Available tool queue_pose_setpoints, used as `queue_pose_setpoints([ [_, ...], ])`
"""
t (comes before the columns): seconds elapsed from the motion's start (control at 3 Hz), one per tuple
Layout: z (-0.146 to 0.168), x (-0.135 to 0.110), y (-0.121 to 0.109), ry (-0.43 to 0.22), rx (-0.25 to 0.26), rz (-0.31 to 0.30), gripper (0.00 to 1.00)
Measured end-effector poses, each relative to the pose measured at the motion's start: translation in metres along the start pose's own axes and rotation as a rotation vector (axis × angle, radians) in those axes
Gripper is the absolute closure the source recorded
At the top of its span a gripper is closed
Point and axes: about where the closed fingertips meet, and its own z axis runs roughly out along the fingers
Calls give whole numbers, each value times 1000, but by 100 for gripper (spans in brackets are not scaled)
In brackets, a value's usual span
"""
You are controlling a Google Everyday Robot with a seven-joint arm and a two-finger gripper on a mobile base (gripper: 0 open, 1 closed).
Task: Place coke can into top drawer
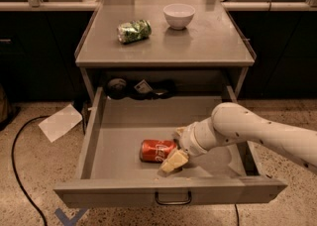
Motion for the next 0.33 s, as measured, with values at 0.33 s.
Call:
queue_pose_setpoints([
  [0.33,0,0,0,0,0,0,0],
])
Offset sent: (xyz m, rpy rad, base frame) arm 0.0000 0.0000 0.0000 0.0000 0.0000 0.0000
